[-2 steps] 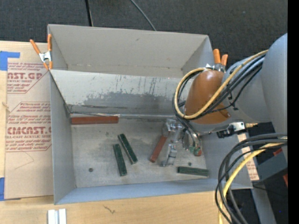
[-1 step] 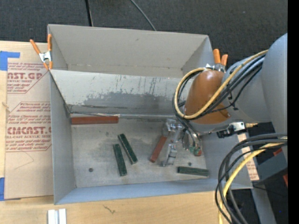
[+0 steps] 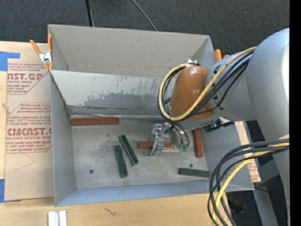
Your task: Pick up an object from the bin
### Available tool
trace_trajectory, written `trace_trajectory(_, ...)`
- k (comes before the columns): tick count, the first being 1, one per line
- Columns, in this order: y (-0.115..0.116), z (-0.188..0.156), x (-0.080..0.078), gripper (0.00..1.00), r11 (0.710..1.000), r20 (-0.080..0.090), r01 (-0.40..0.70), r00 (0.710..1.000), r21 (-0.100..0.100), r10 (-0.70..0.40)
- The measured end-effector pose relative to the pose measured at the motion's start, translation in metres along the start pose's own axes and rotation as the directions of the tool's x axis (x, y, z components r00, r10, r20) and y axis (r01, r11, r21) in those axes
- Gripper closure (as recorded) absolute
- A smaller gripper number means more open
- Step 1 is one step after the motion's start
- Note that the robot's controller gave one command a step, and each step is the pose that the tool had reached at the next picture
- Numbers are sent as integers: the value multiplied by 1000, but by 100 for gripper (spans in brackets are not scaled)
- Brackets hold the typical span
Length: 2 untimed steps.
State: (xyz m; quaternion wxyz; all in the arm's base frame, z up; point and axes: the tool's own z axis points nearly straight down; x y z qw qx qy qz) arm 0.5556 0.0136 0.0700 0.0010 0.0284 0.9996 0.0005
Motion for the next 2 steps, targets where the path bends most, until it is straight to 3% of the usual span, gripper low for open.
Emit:
trace_trajectory(1, 0, 0, 0, 100, 1000, 0, 0, 1000, 0, 0)
trace_trajectory(2, 5, -152, -4, 100, 997, 3, 76, 997, 1, -76)
